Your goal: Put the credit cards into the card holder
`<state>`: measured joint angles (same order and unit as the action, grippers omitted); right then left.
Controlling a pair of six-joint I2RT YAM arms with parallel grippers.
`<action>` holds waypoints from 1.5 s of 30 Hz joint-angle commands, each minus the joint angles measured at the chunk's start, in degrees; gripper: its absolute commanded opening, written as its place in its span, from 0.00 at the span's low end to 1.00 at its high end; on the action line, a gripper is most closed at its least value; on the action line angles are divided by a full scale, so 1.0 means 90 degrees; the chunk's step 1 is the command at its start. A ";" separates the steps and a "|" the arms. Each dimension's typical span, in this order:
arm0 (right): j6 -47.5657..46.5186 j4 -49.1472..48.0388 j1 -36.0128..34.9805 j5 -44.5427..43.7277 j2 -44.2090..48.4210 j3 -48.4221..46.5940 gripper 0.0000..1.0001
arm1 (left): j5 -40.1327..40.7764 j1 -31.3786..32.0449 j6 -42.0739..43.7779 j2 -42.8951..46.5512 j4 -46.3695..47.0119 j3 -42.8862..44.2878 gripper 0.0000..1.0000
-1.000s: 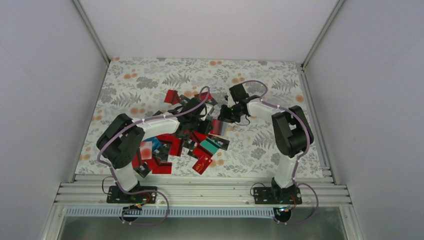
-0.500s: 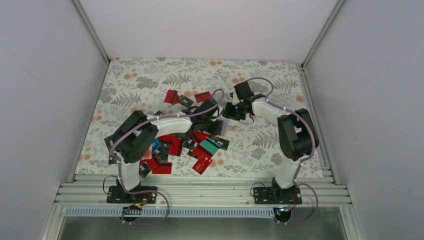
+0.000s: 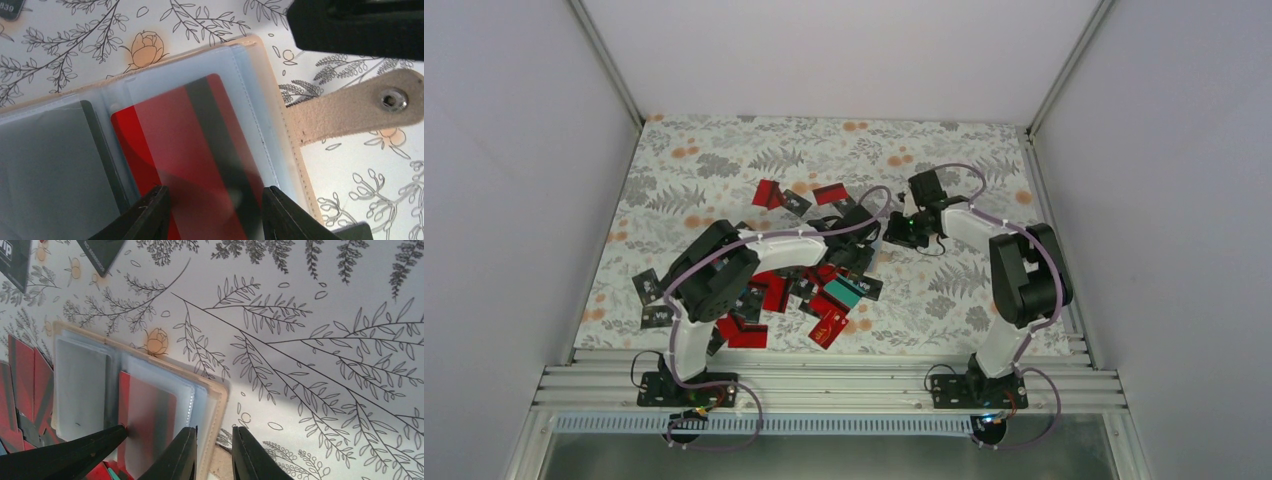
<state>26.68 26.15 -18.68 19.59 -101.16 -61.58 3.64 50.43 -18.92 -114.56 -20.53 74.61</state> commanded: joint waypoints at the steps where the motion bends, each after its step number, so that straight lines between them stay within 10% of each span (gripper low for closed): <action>1: -0.0139 -0.0230 0.0105 0.0105 0.0226 0.0129 0.21 | 0.0419 0.0152 -0.0095 -0.0299 -0.0315 0.0301 0.42; 18: -0.0172 -0.0321 0.0176 0.0390 0.0367 0.0256 0.20 | 0.0481 0.0213 -0.0334 -0.0269 -0.0521 0.0623 0.03; 45: 0.0076 -0.1000 0.0042 0.1948 0.0204 0.0641 0.24 | 0.0316 -0.0084 -0.0554 0.0265 -0.0498 0.0341 0.02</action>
<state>26.81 18.92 -17.67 35.83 -98.00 -56.58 6.87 50.11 -23.38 -113.91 -25.28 78.81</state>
